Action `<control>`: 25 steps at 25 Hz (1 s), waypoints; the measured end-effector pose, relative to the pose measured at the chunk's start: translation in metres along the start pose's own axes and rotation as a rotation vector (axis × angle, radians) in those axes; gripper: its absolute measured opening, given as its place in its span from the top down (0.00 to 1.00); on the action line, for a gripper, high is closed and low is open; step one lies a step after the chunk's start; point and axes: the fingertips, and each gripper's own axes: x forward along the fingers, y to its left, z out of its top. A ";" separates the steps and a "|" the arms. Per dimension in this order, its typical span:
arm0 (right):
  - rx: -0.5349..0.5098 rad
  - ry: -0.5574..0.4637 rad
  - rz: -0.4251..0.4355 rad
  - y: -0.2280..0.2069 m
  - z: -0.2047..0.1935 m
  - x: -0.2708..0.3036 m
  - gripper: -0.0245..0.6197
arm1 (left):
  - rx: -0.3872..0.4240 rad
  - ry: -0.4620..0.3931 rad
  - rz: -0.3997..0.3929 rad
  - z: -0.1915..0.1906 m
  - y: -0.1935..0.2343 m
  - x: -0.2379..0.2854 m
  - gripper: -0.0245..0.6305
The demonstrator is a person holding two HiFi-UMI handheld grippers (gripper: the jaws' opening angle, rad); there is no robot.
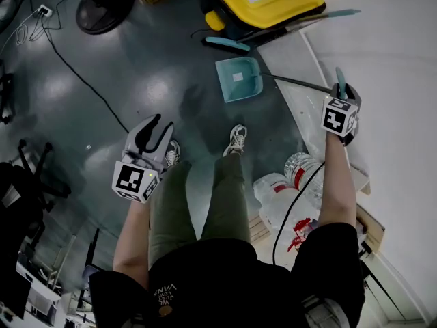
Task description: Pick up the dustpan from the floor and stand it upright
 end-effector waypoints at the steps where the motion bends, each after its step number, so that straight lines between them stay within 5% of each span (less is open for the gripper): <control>1: 0.001 0.001 -0.005 -0.002 0.000 0.000 0.81 | 0.005 -0.001 -0.001 0.003 0.000 0.000 0.71; 13: -0.040 -0.044 -0.010 0.005 -0.002 -0.003 0.80 | 0.000 0.009 -0.016 0.006 -0.011 0.005 0.71; 25: 0.108 -0.058 0.218 0.052 -0.015 -0.031 0.73 | 0.043 -0.032 -0.068 0.045 -0.034 0.011 0.71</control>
